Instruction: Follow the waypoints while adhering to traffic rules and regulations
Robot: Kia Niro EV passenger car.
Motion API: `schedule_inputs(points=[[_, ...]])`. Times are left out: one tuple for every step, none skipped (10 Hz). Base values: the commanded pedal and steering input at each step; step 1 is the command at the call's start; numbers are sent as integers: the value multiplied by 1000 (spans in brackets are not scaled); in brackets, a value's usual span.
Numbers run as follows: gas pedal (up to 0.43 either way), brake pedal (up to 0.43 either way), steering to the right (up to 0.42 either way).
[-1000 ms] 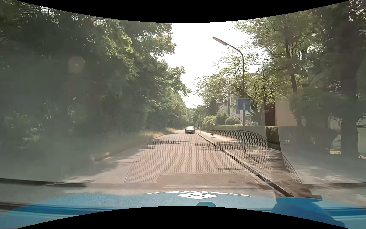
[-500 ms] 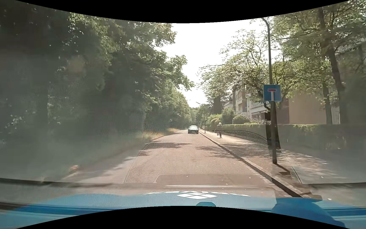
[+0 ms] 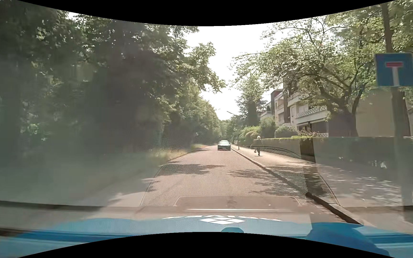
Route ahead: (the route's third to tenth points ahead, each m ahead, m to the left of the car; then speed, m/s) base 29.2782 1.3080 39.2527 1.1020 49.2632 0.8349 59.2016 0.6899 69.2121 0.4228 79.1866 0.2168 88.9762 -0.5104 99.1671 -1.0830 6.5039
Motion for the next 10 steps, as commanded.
schedule_inputs(points=[[169,0,-56],[169,0,-52],[169,0,-47],[169,0,-45],[169,0,-45],[169,0,-44],[169,0,-41],[169,0,-36],[169,0,-30],[169,0,-28]])
